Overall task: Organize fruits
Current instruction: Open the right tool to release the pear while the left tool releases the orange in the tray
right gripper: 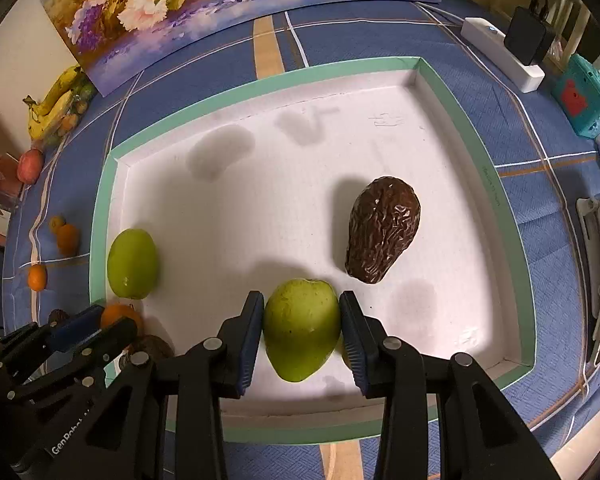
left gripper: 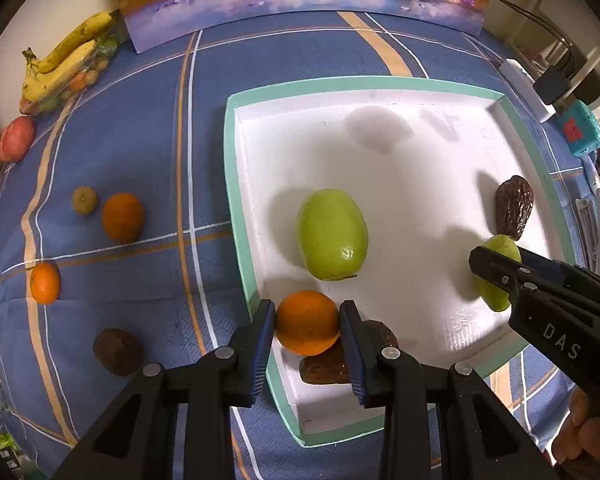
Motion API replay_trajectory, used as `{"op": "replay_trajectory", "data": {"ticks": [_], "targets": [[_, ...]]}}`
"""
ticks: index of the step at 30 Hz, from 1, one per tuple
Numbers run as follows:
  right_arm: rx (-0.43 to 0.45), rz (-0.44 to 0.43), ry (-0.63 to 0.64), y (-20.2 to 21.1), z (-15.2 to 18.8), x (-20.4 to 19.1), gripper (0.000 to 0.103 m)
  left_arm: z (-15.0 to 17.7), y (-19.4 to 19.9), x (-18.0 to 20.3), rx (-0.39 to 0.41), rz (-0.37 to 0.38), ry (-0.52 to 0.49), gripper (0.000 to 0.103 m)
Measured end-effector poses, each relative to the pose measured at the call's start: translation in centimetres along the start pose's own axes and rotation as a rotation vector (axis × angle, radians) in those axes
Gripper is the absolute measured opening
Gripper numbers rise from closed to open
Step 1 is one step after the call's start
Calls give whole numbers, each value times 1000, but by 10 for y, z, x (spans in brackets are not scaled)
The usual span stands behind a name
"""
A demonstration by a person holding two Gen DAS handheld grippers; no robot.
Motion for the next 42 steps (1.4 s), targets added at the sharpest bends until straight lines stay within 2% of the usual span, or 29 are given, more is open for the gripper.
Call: {"op": "replay_trajectory", "data": {"ticks": [12, 16, 21, 27, 32, 39, 40, 41, 42], "targets": [[-10, 8, 8, -1, 0, 1, 41, -5, 6, -7, -7, 28, 18, 37], [-13, 15, 14, -1, -1, -1, 41, -12, 21, -13, 34, 34, 26, 41], [20, 19, 15, 10, -7, -3, 41, -20, 41, -22, 85, 53, 47, 41], [102, 14, 26, 36, -18, -9, 41, -25, 58, -33, 131, 53, 76, 41], [141, 15, 38, 49, -22, -15, 41, -25, 62, -43, 138, 49, 106, 42], [140, 14, 47, 50, -21, -15, 41, -25, 58, -52, 136, 51, 142, 42], [138, 14, 48, 49, -21, -15, 41, -25, 58, -53, 135, 49, 146, 43], [137, 13, 49, 49, -21, -15, 41, -24, 57, -54, 135, 46, 149, 50], [136, 13, 50, 49, -21, -15, 41, -24, 57, -56, 135, 41, 152, 62]]}}
Point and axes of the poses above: each gripper's, at about its wrist camera, not at the fingertips, and y roughly against the way its jaws point, x to its right, z to its underside, the point moved 9 cm from there along -y, roughly the way its jaws point, and after that the axes turned 4 degrees about y, right-handed, at the moved point
